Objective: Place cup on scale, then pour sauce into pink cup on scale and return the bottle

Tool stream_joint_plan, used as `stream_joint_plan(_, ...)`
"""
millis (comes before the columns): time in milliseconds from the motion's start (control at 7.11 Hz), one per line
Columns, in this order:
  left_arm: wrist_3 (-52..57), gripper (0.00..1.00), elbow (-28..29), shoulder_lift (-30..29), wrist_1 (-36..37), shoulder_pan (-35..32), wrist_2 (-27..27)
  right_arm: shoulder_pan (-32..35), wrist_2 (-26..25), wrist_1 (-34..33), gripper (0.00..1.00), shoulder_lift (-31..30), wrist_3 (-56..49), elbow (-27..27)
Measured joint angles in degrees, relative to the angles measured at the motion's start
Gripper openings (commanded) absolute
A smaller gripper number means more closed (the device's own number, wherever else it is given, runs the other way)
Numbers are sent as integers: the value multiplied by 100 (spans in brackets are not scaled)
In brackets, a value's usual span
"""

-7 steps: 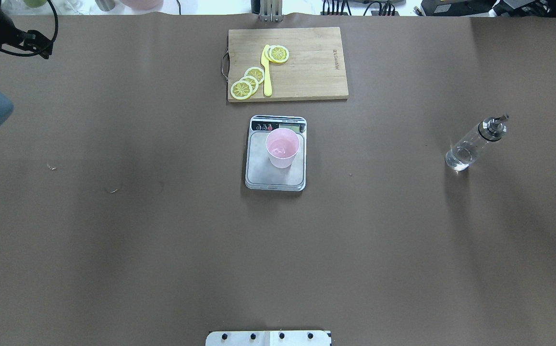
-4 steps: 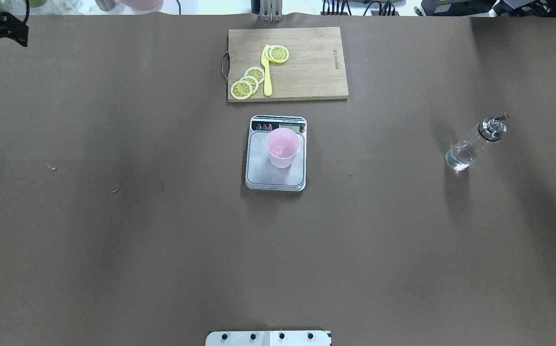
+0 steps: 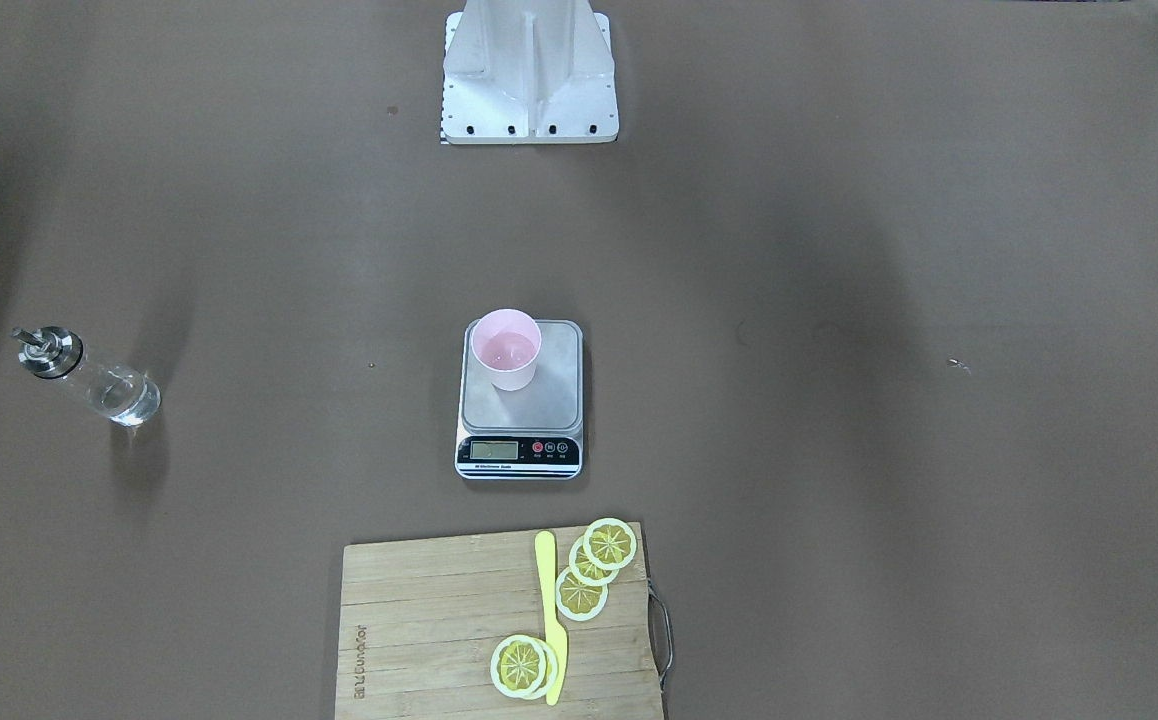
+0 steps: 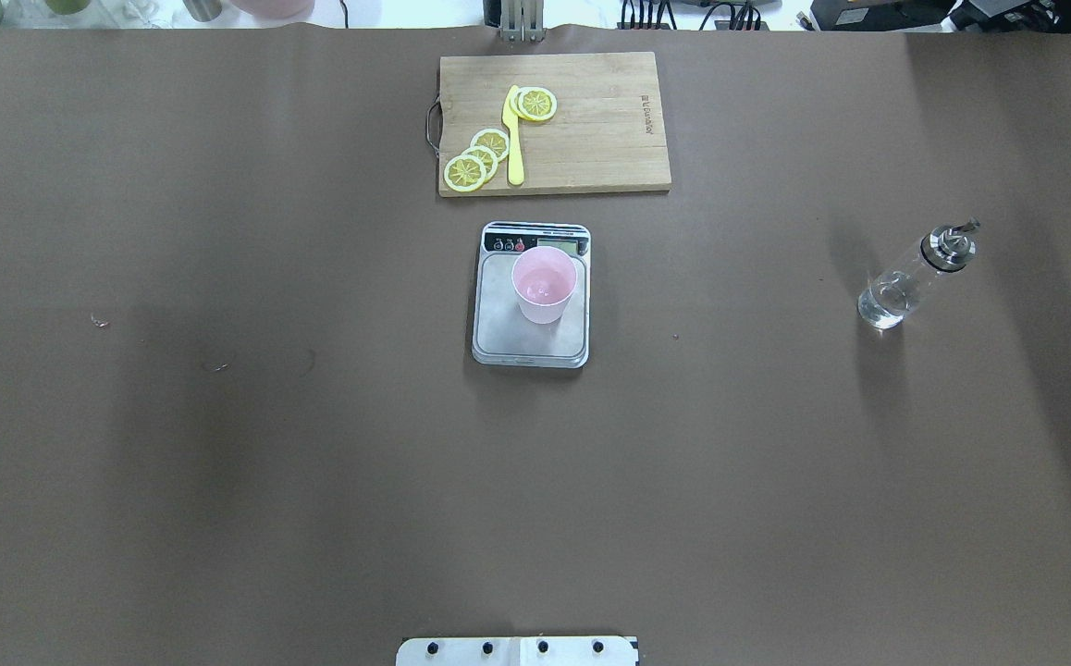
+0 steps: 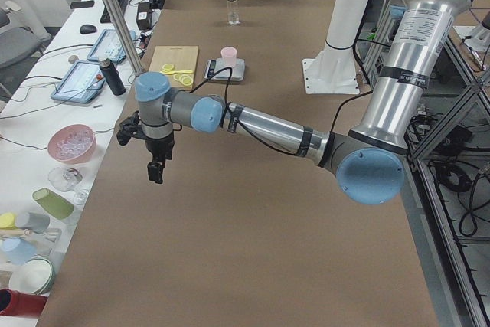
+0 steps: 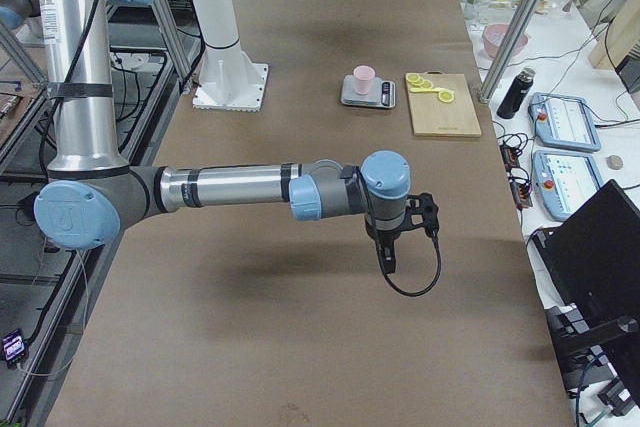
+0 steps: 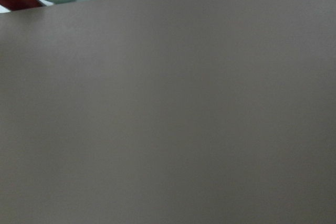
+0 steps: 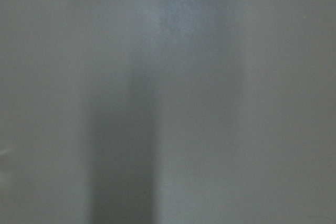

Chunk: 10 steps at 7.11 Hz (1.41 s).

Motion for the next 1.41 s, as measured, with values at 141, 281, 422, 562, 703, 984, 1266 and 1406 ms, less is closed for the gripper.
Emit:
stream_joint_plan(141,193,98,149,79,51,-158,-60,-30,13,-327,100,152,187,22)
stream_joint_plan(281,253,98,278,109,78,-241,-221,-59,32,-832,100,370,266,40)
stream_joint_plan(422,267,98,354,174,95,-296,-565,-68,57,-1261,100,503,278,57)
stream_joint_plan(562,273,98,384,288,97,-335,-820,-70,71,-1428,100,504,265,73)
stream_joint_plan(703,268,98,394,377,94,-354,-925,-72,72,-1485,100,480,262,74)
stream_joint_plan(984,259,98,415,455,91,-366,-973,-72,76,-1510,100,463,273,85)
stream_joint_plan(1266,258,98,443,468,96,-372,-983,-73,77,-1512,100,475,285,90)
stream_joint_plan(1406,258,98,461,470,97,-373,-985,-73,75,-1513,100,494,289,91)
